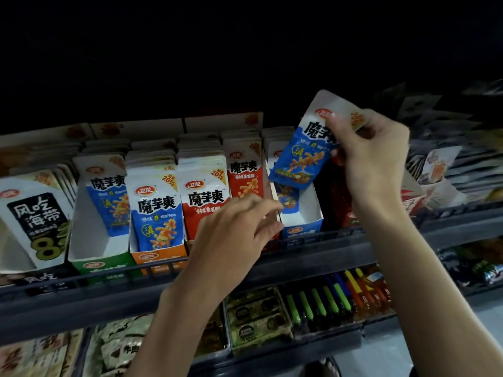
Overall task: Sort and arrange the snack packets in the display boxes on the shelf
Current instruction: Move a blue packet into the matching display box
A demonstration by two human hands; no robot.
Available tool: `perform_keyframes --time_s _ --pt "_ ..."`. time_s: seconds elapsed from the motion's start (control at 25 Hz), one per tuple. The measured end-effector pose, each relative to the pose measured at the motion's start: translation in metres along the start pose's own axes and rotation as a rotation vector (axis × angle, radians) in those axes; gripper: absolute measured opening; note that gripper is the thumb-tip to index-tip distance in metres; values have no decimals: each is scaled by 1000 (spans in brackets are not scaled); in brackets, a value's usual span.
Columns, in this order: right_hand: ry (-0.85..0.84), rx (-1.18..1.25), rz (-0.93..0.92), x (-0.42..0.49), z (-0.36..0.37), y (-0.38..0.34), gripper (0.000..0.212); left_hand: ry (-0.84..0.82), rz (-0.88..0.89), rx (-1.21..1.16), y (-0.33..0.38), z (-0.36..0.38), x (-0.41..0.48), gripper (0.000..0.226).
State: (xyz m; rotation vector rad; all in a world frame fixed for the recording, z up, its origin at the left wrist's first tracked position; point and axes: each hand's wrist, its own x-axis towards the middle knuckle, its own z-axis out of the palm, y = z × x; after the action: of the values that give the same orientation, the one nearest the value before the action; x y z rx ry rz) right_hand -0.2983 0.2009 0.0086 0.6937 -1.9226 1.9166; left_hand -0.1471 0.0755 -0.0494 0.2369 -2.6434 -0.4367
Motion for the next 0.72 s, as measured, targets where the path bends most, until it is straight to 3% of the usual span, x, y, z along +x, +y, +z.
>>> perform_keyframes --time_s 0.4,0.56,0.72 --pt "62 -228 -164 -6 1 2 10 -174 10 122 6 5 5 41" --pt "-107 -373 -149 -8 11 19 15 -184 13 116 5 5 4 40" --pt "-290 -476 -85 -11 18 34 7 -170 16 74 2 8 4 37"
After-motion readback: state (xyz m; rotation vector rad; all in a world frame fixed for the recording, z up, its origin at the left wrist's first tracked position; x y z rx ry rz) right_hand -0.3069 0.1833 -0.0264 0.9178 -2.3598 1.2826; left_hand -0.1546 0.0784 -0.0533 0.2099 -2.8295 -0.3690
